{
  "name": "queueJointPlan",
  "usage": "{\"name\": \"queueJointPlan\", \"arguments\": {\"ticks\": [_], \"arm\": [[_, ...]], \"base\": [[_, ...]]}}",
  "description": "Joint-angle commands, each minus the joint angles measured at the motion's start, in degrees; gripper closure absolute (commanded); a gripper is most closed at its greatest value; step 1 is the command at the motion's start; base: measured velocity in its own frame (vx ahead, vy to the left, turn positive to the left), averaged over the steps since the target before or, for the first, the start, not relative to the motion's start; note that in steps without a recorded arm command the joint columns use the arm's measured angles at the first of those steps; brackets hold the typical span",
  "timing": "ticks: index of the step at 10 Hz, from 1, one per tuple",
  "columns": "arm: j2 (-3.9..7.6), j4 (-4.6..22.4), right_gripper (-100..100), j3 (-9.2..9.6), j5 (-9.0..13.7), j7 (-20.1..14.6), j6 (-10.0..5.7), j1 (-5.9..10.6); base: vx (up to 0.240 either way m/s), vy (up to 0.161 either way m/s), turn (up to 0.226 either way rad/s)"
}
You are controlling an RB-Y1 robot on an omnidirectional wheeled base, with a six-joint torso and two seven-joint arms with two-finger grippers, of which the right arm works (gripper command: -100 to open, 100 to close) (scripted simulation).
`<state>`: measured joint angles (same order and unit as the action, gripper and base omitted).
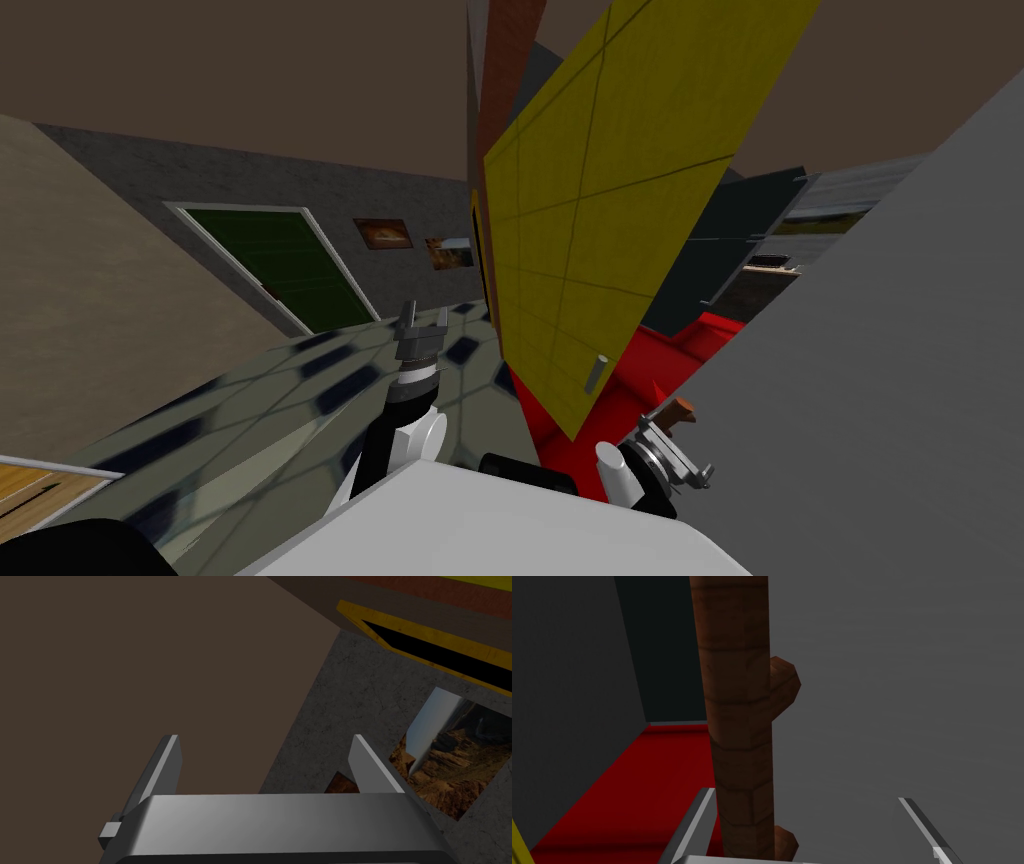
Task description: Push the door open
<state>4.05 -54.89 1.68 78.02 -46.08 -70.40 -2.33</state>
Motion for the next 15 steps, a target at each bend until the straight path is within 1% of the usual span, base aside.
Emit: {"name": "queueJointPlan", "arguments": {"ticks": [1,2,3,4,10,11,12,13,15], "arm": [[0.35,1.7,100,-1.53,1.1,-0.2,-1.93,-1.22],[0.35,1.7,100,-1.53,1.1,-0.2,-1.93,-1.22],[0.35,1.0,100,-1.53,1.1,-0.2,-1.93,-1.22],[0.35,1.7,100,-1.53,1.1,-0.2,-1.93,-1.22],[0.35,1.7,100,-1.53,1.1,-0.2,-1.93,-1.22],[0.48,3.1,100,-2.09,2.4,-0.5,-2.65,1.28],[0.56,3.2,100,-2.46,2.8,-0.5,-3.05,1.27],[0.65,3.4,100,-2.83,3.3,-0.5,-3.44,1.25],[0.65,3.4,100,-2.83,3.3,-0.5,-3.44,1.25]], "base": [[-0.001,-0.029,0.031],[0.011,-0.033,0.016],[0.003,-0.014,0.025],[0.003,-0.010,0.028],[0.000,0.002,-0.010],[0.081,-0.091,0.181],[0.056,-0.160,0.167],[0.026,-0.166,0.031],[0.016,-0.065,-0.008]]}}
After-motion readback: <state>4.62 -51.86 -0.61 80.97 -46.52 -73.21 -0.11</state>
